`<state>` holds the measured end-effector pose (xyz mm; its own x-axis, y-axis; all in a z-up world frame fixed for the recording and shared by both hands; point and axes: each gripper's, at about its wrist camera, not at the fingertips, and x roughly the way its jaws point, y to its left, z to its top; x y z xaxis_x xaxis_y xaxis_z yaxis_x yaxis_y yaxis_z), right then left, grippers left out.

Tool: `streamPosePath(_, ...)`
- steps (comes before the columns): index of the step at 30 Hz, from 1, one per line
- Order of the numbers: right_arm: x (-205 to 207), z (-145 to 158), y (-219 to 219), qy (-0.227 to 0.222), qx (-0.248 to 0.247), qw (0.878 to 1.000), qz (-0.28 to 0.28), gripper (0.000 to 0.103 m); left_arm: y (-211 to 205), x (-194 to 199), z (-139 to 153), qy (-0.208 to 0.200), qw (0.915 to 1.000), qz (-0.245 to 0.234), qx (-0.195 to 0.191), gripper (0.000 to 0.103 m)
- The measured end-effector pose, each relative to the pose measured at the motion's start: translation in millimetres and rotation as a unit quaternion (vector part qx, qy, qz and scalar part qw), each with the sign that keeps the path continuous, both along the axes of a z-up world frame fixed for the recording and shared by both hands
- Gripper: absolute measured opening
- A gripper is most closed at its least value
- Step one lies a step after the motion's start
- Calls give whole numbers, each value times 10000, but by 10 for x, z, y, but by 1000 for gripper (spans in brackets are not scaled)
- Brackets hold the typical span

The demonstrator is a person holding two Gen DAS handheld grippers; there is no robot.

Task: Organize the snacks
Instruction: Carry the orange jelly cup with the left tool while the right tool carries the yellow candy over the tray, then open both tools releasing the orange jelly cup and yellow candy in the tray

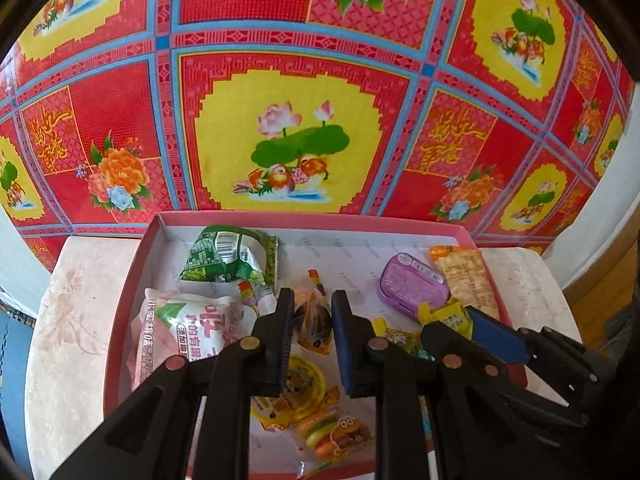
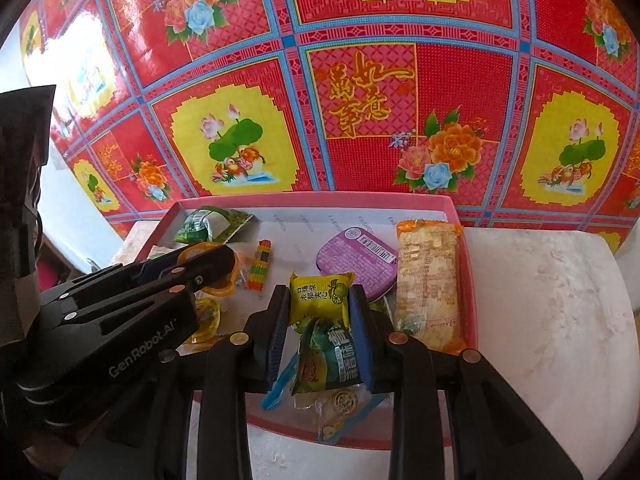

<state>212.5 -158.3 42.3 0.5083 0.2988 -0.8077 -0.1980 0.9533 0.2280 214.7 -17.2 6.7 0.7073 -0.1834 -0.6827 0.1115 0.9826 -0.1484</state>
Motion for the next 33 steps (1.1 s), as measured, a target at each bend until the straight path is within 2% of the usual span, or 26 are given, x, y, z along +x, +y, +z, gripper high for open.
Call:
streamPosePath(7,-13,14,-13,21,100,9999,-55,37,32,-20,-5,27,10000,82,20,20)
streamPosePath(16,-79,89,-70,-58,135,9997,-178,44,85,-112,61,-1,9997,223,44,39)
streamPosePath(18,-100,104,-87,-56,172,9996,-212,45,97,-141,71,-25,9996,267,63,47)
streamPosePath(22,-145,132,-119,-51,245,9994,-250,48,125,-220,103,-43,9995,310,74,51)
streamPosePath(27,-224,188,-135,-90,284,9992,-283,49,160,-347,141,-118,9988,457,126,66)
streamPosePath(33,-340,235,-111,-124,281,9992,-255,50,201,-490,150,-125,9984,533,165,68)
